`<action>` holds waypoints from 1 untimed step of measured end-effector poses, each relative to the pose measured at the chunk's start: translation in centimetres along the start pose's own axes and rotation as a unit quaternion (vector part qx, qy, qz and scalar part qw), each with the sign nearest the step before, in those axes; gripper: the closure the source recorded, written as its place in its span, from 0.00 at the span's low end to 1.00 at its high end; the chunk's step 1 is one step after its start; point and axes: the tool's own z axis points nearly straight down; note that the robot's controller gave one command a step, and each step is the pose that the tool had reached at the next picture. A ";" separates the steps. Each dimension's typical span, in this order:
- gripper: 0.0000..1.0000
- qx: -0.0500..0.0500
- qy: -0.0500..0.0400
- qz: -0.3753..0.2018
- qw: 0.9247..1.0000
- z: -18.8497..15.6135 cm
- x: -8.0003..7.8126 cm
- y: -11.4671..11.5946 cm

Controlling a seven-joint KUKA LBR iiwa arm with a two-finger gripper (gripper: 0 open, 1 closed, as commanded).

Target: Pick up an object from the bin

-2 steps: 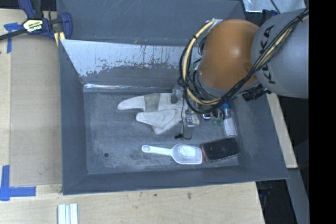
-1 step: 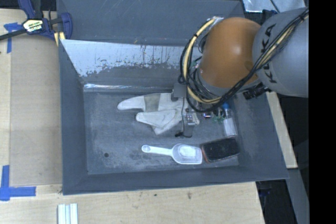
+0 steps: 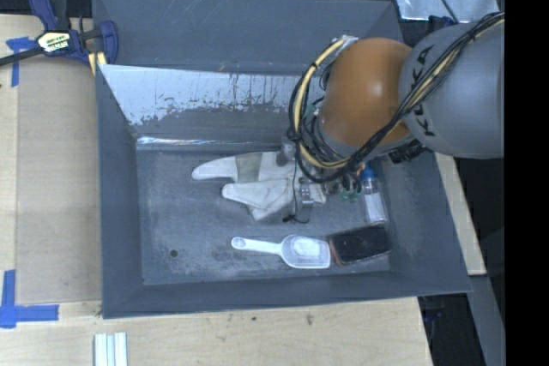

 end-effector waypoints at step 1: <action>1.00 0.000 -0.001 0.037 0.999 5.1 -0.6 -2.5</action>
Offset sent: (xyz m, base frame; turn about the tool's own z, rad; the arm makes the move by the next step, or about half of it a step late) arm 0.0000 0.0000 0.0000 0.0000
